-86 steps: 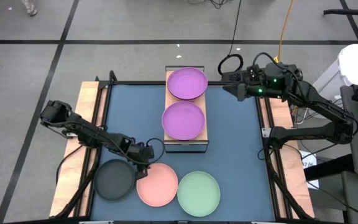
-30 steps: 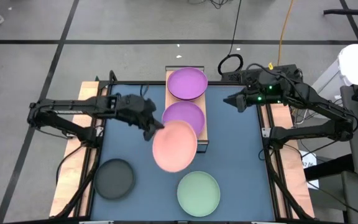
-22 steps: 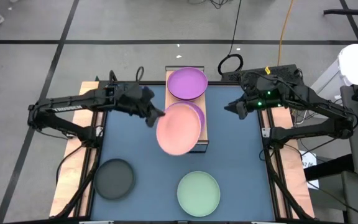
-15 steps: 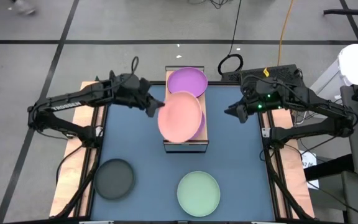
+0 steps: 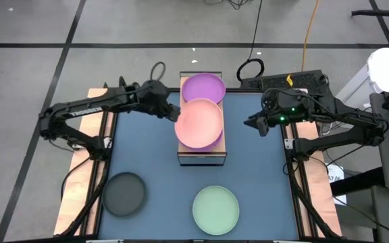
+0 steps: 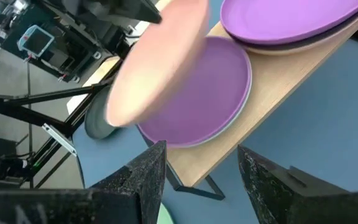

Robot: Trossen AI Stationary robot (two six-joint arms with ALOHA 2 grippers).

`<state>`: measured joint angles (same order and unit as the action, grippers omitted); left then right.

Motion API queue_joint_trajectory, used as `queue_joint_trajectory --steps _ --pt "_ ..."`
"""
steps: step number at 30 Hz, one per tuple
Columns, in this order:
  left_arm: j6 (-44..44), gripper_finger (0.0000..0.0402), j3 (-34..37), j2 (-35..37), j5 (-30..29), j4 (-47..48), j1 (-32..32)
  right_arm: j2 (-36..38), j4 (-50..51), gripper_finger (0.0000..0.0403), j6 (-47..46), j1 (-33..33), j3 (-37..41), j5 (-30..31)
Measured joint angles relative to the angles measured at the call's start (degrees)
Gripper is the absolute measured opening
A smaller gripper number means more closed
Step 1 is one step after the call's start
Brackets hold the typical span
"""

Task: Place and stack plates onto a shelf
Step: Stack the orange plate on top of the purple plate on the shelf

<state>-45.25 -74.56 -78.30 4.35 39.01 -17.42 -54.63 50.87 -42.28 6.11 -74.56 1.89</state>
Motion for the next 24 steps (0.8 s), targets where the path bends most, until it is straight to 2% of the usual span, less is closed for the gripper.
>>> queue_joint_trajectory --steps 9,14,24 --pt "-2.06 0.0005 0.02 -3.15 -5.35 -0.09 0.71 0.0 2.59 0.018 -2.06 -2.63 0.0 0.65" --pt "-2.94 0.0005 0.02 -3.17 -5.39 -0.12 0.68 0.0 2.61 0.018 -2.7 -4.35 0.0 4.05" --pt "-5.02 0.0005 0.07 -3.17 -5.44 1.95 1.43 0.0 2.62 0.018 -2.44 -4.9 0.0 4.42"
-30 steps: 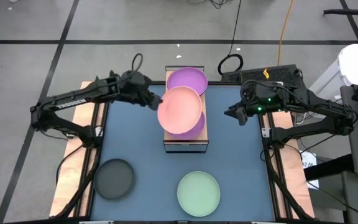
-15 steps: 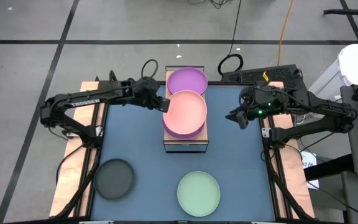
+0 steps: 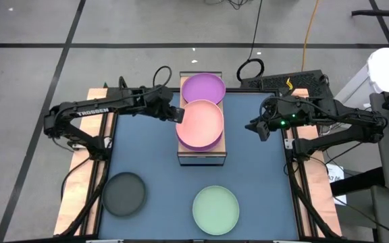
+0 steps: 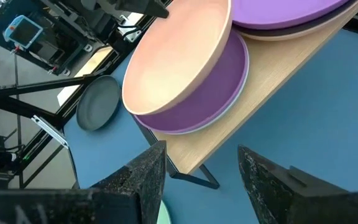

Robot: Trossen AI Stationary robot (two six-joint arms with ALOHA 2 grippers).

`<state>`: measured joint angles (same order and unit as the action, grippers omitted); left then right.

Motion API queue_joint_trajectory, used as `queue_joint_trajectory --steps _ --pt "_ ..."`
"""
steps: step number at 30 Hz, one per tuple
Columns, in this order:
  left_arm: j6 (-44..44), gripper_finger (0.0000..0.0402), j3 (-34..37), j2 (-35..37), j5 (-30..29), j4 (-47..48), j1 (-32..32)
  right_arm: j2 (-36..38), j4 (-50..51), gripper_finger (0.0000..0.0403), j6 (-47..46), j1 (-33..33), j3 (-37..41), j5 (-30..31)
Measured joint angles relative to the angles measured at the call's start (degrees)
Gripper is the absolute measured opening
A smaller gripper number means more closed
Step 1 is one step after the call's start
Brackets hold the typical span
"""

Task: Place and stack plates onto a shelf
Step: Stack the orange plate on top of the purple plate on the shelf, then stack the green plate on top of the purple plate on the shelf

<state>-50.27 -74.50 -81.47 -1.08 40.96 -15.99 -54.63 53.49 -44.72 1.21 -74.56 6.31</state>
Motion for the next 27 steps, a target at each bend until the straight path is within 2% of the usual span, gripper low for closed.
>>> queue_joint_trajectory --steps 12,18,27 --pt "-1.95 0.0008 0.02 -2.46 0.07 -0.96 1.44 0.0 -0.04 0.018 0.86 0.02 0.0 1.38" --pt "-4.91 0.0052 0.02 -2.62 -2.29 -0.62 1.51 -0.02 -0.02 0.018 0.56 -0.18 0.0 1.27" --pt "-5.43 0.0109 0.02 -2.64 -2.38 -0.63 1.51 -0.02 0.01 0.018 0.4 -2.03 0.0 1.2"
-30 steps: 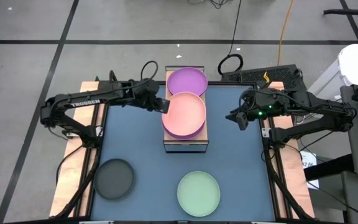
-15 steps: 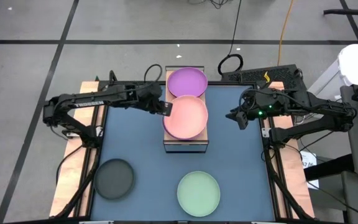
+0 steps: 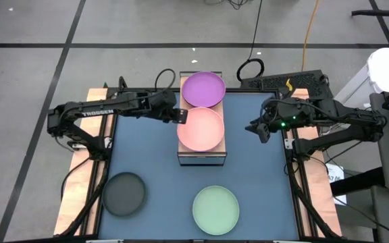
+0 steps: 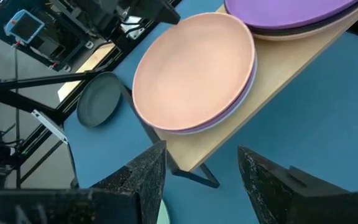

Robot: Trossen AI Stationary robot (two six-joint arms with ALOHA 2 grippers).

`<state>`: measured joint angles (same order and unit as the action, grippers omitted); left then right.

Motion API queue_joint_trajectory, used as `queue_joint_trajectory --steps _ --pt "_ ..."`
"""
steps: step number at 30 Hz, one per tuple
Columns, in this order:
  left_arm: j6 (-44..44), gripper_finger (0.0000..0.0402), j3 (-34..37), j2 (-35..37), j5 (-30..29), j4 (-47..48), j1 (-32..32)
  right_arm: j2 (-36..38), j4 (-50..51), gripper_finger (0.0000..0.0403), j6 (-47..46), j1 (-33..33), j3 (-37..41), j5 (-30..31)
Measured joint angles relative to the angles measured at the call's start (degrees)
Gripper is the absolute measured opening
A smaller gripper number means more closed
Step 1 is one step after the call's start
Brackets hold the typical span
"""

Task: Place and stack plates onto a shelf
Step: Stack the green plate on top of the purple plate on the shelf

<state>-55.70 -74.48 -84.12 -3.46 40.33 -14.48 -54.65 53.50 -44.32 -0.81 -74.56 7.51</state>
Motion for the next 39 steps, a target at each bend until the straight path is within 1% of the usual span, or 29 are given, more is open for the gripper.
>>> queue_joint_trajectory --steps 4,7,9,11,13,16,18,20,23,26,32,37,39 --pt "0.11 0.0114 0.0 1.17 0.96 0.28 0.0 0.06 -0.55 0.018 -3.53 -2.24 1.92 -0.14" --pt "1.03 0.0115 0.0 3.38 1.34 0.56 0.14 -0.02 -0.81 0.018 -9.01 -4.6 5.64 -0.32" --pt "1.31 0.0115 0.0 4.84 1.42 1.36 0.39 -0.02 -3.7 0.018 -13.34 -6.42 9.37 -2.01" --pt "1.81 0.0115 0.0 6.19 1.44 2.64 0.67 -0.02 -10.94 0.0181 -16.93 -8.24 13.71 -5.57" --pt "2.12 0.0115 -0.02 7.28 1.18 3.63 1.07 -0.04 -19.24 0.0181 -21.19 -10.17 18.44 -7.88" --pt "3.83 0.0116 0.0 8.27 0.87 5.64 1.71 -0.04 -33.61 0.0181 -27.91 -13.41 25.34 -7.76" --pt "5.5 0.0116 0.0 8.79 0.85 7.15 2.2 -0.02 -38.89 0.0181 -32.01 -15.32 28.87 -6.88" --pt "8.0 0.0116 0.0 9.11 0.84 9.31 2.75 -0.29 -38.94 0.0181 -34.8 -17.41 30.54 -4.43" --pt "11.82 0.0116 0.0 9.11 0.58 12.13 3.56 -1.27 -36.47 0.0181 -37.76 -20.43 30.95 -1.63" --pt "14.48 0.0116 0.0 9.11 1.59 14.63 4.27 -3.34 -36.68 0.0181 -41.7 -22.81 30.95 -0.18" --pt "15.74 0.0116 0.0 9.74 2.12 19.58 6.79 -9.27 -36.95 0.018 -48.67 -26.51 30.16 -0.22" --pt "17.41 0.0116 0.0 10.91 1.45 23.14 10.3 -14.77 -36.74 0.018 -52.67 -27.43 28.48 -0.25" --pt "17.94 0.0116 0.32 11.17 1.46 24.53 11.64 -16.53 -37.01 0.018 -52.97 -27.44 27.03 -0.36"
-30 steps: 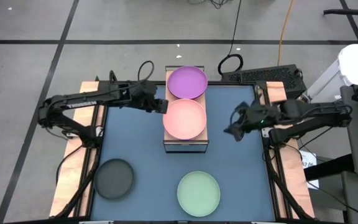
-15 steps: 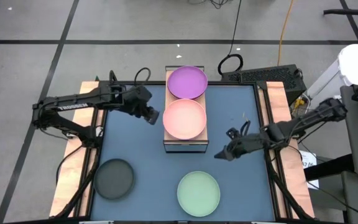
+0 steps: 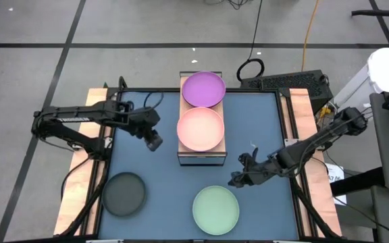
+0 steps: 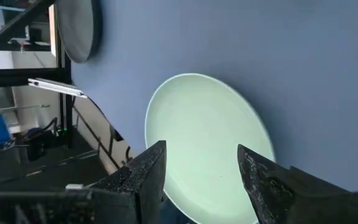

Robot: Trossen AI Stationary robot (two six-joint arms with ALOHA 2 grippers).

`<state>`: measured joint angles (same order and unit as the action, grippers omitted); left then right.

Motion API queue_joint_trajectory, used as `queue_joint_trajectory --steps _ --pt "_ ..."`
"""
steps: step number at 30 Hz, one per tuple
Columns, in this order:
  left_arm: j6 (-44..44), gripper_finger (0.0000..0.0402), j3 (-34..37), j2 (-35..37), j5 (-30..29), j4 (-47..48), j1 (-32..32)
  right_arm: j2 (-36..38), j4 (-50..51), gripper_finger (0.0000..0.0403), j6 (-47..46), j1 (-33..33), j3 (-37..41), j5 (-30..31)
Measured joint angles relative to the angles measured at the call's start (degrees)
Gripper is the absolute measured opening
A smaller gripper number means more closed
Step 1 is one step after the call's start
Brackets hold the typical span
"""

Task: Place and stack plates onto a shelf
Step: Stack the green plate on top of the purple plate on the shelf

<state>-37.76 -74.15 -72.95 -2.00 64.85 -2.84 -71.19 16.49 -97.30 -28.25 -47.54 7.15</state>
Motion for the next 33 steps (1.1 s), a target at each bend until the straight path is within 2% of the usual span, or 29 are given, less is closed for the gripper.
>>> queue_joint_trajectory --steps 7,16,26,33 --pt "-0.45 0.0115 4.86 1.49 -0.04 2.22 4.82 -5.93 3.91 0.018 -1.27 0.39 -2.22 -7.06" --pt "-3.38 0.0115 9.05 1.52 -0.11 1.34 10.78 -12.47 3.72 0.018 0.5 -0.75 -2.29 -12.06" --pt "-0.26 0.0115 12.15 1.51 -0.09 1.38 15.78 -17.03 2.66 0.0178 3.45 -1.14 -2.24 -11.66" --pt "3.82 0.0115 13.26 1.51 -0.11 1.35 16.13 -18.33 2.45 0.0123 5.97 -1.11 -2.24 -11.42"
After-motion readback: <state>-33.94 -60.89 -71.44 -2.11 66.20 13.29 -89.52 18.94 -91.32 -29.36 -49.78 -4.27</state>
